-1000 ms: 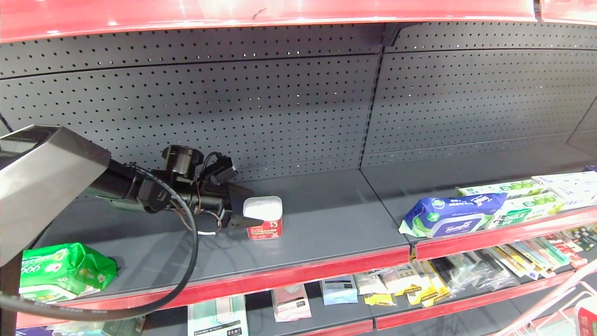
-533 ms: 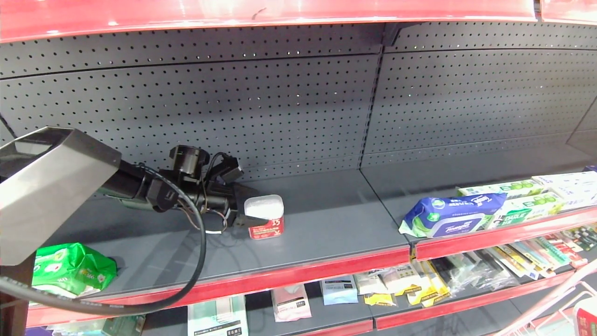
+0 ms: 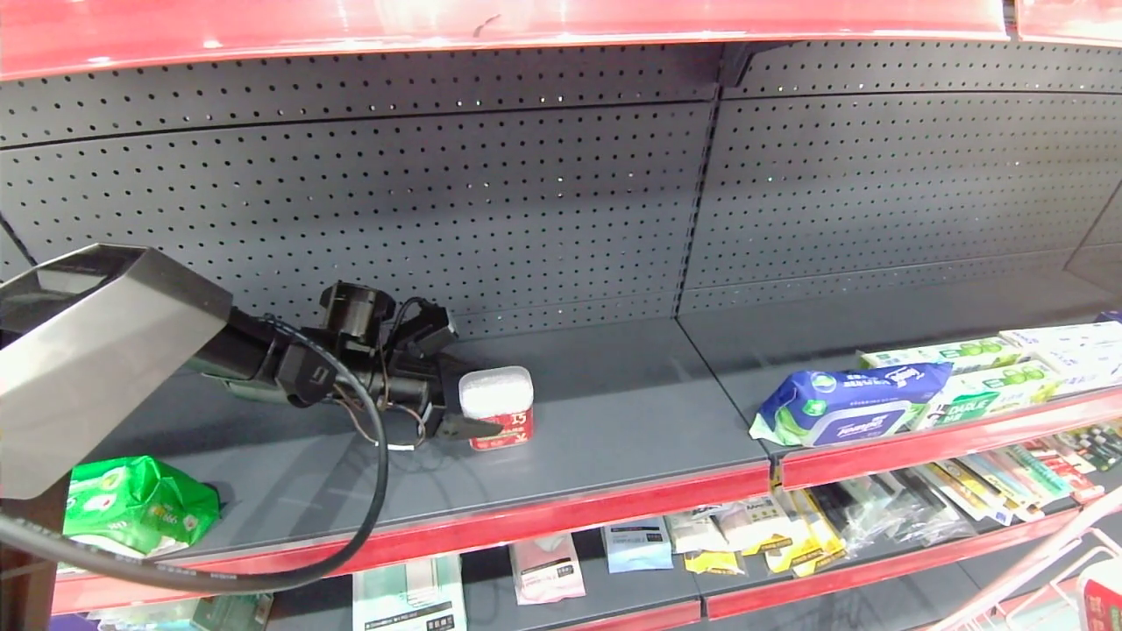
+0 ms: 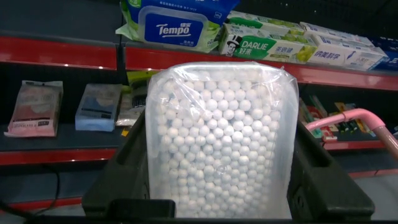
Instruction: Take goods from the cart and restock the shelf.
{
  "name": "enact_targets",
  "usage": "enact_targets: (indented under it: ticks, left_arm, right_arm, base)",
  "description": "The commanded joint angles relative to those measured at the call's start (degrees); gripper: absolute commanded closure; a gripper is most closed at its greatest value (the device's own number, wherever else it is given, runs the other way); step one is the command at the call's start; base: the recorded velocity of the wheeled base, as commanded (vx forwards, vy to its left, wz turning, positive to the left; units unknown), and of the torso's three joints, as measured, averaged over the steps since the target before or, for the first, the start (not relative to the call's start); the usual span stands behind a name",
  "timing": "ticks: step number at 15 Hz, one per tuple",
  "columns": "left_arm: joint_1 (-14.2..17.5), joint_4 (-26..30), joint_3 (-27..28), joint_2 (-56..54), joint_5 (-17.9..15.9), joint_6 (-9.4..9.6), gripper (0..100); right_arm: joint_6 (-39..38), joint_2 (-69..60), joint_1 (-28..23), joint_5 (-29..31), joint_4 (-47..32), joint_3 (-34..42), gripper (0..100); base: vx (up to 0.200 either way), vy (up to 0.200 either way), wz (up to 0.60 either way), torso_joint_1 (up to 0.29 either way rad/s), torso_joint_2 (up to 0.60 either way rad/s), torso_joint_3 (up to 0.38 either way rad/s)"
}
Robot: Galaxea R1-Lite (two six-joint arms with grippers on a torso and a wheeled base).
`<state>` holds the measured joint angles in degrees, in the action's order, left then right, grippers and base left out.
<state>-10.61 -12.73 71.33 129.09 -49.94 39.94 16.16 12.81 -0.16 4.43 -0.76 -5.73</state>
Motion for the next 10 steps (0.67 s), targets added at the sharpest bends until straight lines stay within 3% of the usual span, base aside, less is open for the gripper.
enact_targets:
  ticks: [1, 4, 8, 10]
  left_arm:
    - [0.1, 0.0, -0.6, -0.2, 0.0, 0.41, 0]
    - [0.1, -0.3, -0.5, 1.1, 0.1, 0.58, 0]
    - [0.0, -8.4, -0.7, 3.8, 0.3, -0.12, 0]
    - [-0.2, -9.0, -0.8, 3.8, 0.4, -1.88, 0]
  right_arm:
    - [0.0, 0.1, 0.0, 0.1, 0.0, 0.0, 100]
    - [0.0, 0.1, 0.0, 0.0, 0.0, -0.1, 100]
    - [0.0, 0.1, 0.0, 0.0, -0.1, 0.0, 100]
    - [0.0, 0.1, 0.0, 0.0, -0.1, 0.0, 100]
  base:
    - [0.0, 0.0, 0.0, 0.0, 0.0, 0.0]
    - [0.0, 0.0, 0.0, 0.0, 0.0, 0.0]
    - [0.0, 0.0, 0.0, 0.0, 0.0, 0.0]
    - [0.0, 0.0, 0.0, 0.0, 0.0, 0.0]
